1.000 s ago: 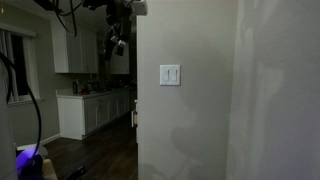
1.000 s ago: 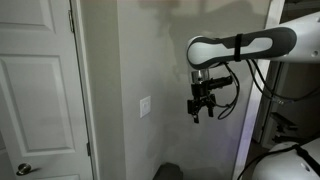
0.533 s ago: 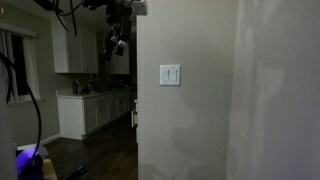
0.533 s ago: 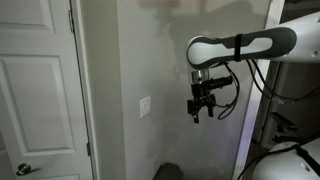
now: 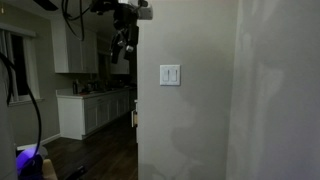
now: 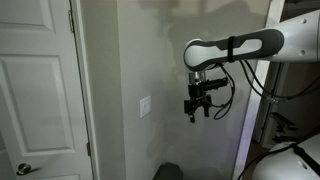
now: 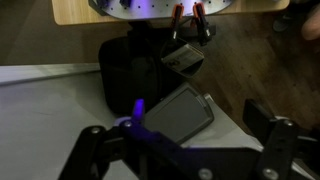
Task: Turn on the left light switch
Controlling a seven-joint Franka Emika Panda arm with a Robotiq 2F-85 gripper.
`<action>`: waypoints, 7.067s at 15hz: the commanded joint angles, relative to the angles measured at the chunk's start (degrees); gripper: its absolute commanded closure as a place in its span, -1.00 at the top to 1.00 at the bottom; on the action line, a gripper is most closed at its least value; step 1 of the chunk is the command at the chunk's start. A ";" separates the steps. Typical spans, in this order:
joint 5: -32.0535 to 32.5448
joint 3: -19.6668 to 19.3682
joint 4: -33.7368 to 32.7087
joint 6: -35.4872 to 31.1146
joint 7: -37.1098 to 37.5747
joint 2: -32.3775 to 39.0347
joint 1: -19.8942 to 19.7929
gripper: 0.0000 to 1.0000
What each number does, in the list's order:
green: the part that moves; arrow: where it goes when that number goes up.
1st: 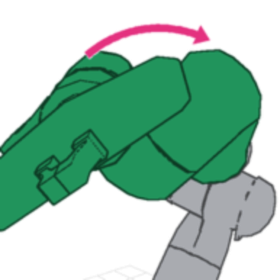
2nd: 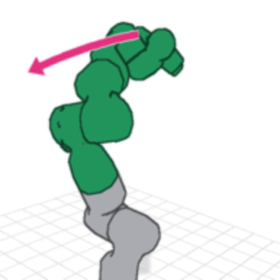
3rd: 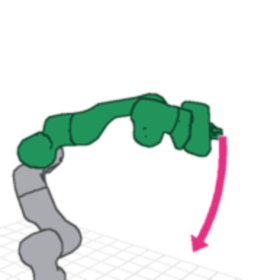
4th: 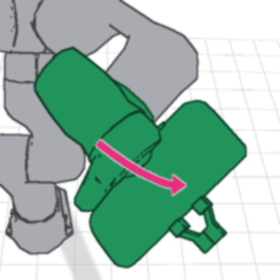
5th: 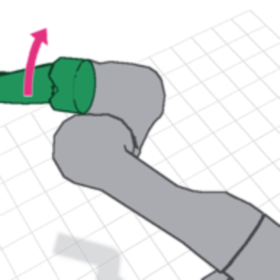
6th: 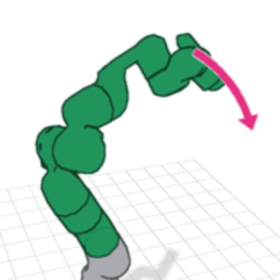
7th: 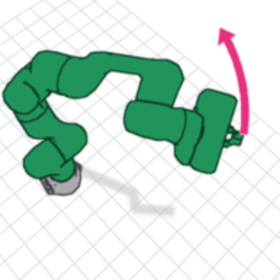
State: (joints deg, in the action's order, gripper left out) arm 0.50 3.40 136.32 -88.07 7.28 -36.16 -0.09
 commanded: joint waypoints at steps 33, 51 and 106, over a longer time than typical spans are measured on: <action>-9.31 -4.33 -12.29 -30.29 -32.83 26.34 0.54 1.00; -14.38 -5.68 -6.94 -55.43 -38.45 25.72 6.02 -1.00; -33.59 -9.07 -1.83 -69.31 -56.04 28.53 10.92 -1.00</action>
State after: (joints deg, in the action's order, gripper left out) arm -35.15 -5.60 133.23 -158.95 -49.68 -6.39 11.46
